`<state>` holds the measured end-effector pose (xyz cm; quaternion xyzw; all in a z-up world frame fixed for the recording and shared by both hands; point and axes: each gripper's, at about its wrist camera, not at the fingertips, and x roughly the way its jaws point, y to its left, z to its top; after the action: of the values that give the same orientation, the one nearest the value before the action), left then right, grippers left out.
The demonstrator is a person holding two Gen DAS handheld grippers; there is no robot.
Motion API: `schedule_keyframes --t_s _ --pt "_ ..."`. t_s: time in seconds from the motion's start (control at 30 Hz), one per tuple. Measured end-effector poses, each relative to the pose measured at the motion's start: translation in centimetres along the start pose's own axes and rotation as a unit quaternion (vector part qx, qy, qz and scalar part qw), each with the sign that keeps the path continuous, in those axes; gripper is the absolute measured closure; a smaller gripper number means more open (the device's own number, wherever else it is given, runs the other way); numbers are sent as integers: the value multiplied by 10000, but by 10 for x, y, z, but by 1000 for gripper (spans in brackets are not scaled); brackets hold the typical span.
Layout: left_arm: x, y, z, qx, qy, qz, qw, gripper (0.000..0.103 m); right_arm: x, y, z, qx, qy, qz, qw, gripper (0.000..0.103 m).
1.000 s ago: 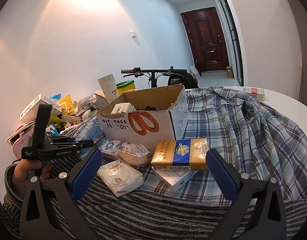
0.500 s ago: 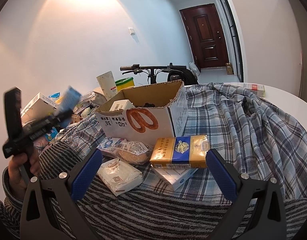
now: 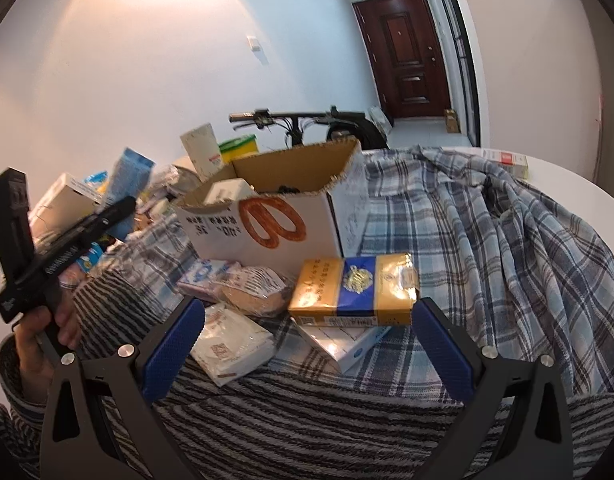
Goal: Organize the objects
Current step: 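Lift the white dog-print packet with the left gripper, then grasp the gold-and-blue carton with the right gripper while the left holds the packet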
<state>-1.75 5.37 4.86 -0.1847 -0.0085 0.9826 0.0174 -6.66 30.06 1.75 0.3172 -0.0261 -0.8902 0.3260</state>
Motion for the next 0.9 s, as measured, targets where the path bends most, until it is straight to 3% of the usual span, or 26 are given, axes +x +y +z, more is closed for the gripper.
schedule_keyframes --t_s 0.1,0.23,0.5,0.73,0.8,0.9 --pt "0 6 -1 -144 -28 -43 9999 77 6 0 0 -15 174 -207 9996 0" --pt "-4 10 -3 -248 -93 -43 9996 77 27 -3 3 -6 717 -405 9966 0" --pt "-12 7 -2 -188 -291 -61 9994 77 68 12 8 -868 1513 -1462 9738 0" --pt "-15 8 -2 -174 -364 -110 9991 77 67 13 15 -966 1190 -1726 9730 0" --pt "-15 7 -2 -175 -362 -108 9991 77 71 11 16 -891 1225 -1676 9741 13" --pt "-16 7 -2 -176 -365 -109 9991 77 69 7 17 -753 1175 -1516 9785 15"
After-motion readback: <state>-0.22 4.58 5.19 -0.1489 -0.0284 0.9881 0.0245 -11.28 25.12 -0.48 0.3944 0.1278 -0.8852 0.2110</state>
